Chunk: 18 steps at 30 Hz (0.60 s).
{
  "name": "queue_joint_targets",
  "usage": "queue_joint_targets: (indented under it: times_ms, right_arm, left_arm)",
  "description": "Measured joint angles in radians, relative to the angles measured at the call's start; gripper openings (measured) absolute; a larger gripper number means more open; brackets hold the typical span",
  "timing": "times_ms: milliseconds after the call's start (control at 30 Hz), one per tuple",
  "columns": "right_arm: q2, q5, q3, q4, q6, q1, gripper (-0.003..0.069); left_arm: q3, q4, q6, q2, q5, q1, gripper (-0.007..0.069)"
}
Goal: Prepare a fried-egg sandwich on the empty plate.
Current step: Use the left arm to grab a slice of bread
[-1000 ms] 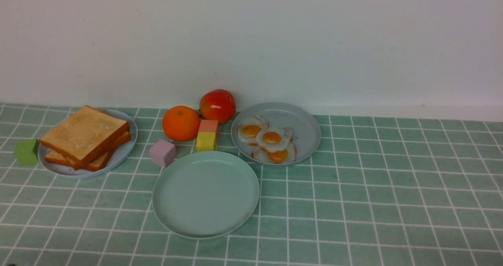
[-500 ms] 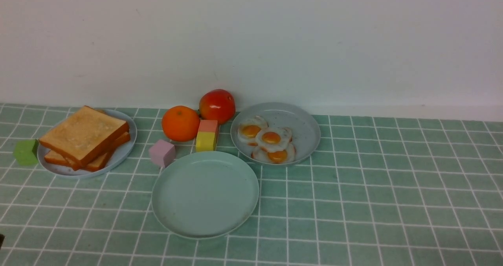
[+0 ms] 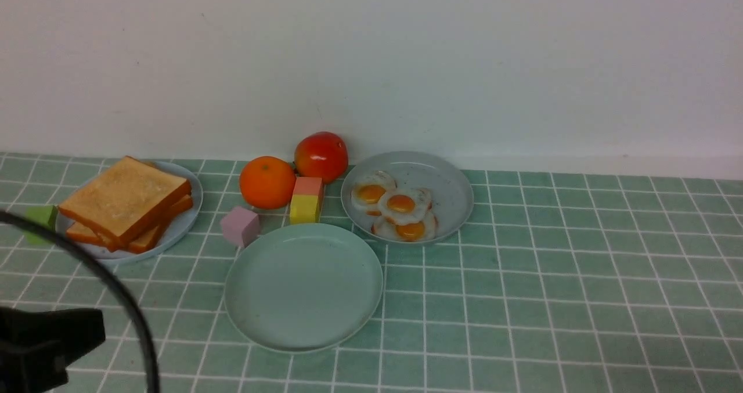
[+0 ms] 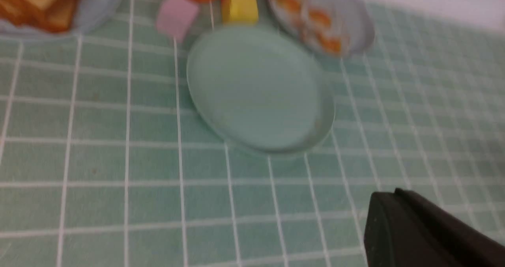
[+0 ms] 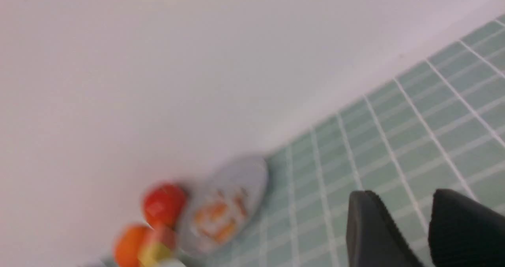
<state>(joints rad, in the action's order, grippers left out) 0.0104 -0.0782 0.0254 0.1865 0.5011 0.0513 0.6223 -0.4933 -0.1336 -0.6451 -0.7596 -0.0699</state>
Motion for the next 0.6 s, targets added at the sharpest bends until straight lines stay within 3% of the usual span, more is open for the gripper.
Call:
queue_joint_targets:
  times_ms: [100,200,333,433,600]
  right_arm:
    - [0.000,0.054,-0.004,0.020,0.023,0.001,0.0242]
    - [-0.006,-0.054,-0.078,0.013,0.017,0.020,0.0242]
    - [-0.087,-0.272,-0.269,-0.028,-0.072,0.073,0.0242]
    - [-0.245,-0.524,-0.517,-0.049,-0.237,0.141,0.0242]
    - [-0.454,-0.827,-0.796,-0.043,-0.389,0.193,0.0242]
  left_arm:
    - [0.052,0.041,-0.003,-0.117,-0.006,-0.002,-0.0013]
    - [0.060,0.057,-0.003,-0.205,0.059,-0.002,-0.0013]
    - [0.080,0.067,-0.003,-0.310,0.095,-0.002,-0.0013]
    - [0.125,0.117,-0.003,-0.433,0.111,-0.004,-0.0013]
    - [0.146,0.186,-0.003,-0.564,0.142,-0.004,-0.0013]
